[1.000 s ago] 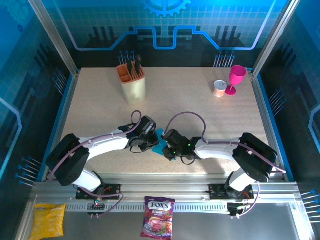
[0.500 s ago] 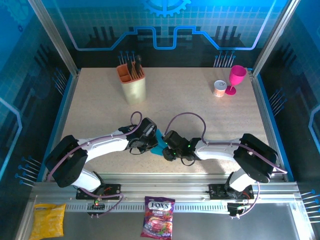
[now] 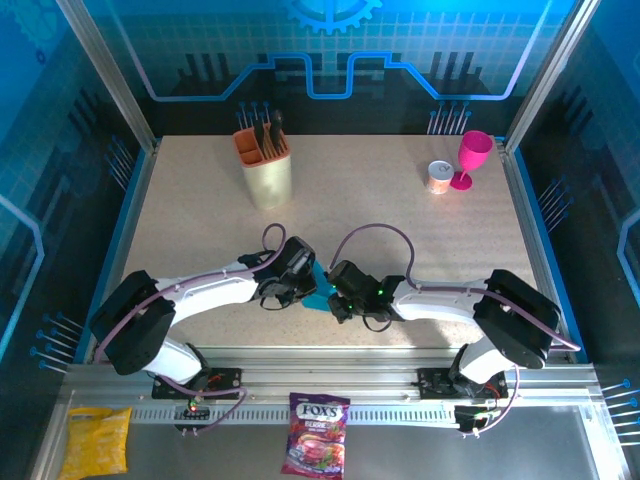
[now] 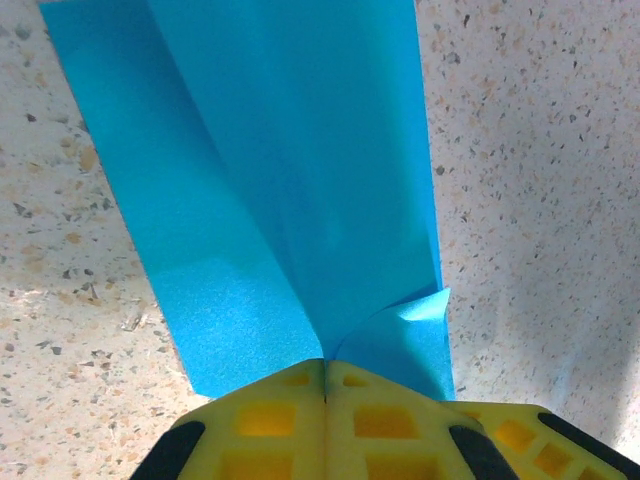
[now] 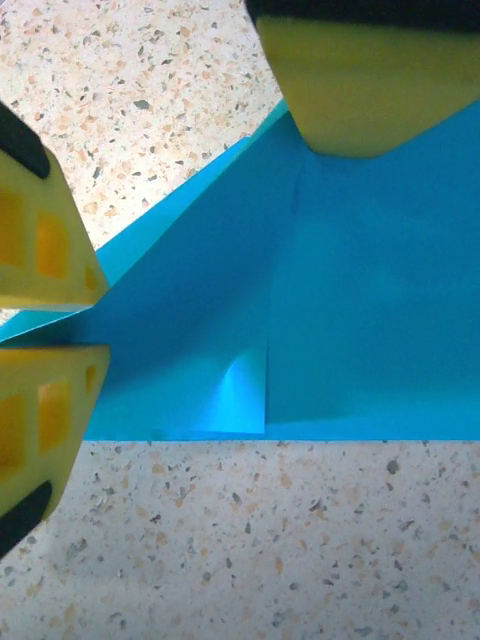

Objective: Fold a paper plane with a square sheet of paper (pick it up from the middle)

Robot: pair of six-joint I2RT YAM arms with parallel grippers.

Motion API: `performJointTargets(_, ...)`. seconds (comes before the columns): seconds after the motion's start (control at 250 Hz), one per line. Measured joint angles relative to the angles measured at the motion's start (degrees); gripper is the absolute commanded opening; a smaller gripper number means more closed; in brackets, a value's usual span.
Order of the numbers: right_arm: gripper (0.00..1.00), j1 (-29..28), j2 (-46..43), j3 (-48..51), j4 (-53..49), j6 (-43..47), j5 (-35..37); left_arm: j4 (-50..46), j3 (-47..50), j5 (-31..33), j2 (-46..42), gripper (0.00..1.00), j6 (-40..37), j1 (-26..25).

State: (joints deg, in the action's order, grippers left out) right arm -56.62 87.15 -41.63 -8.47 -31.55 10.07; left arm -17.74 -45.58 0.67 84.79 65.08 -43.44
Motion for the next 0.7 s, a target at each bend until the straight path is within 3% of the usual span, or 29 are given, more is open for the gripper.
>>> performJointTargets(0.304,0.05,0.0,2.8,0.2,2.9,-0.3,-0.5,-0.1,-0.4,0.0,0.0,0.00,0.0,-0.2)
performJointTargets(0.415,0.18,0.0,3.3,0.5,4.1,-0.7,-0.8,-0.2,-0.9,0.0,0.0,0.00,0.0,-0.3)
performJointTargets(0.699,0.22,0.0,1.2,2.3,3.5,-1.0,-1.1,-0.8,-1.2,0.4,0.0,0.00,-0.1,-0.4)
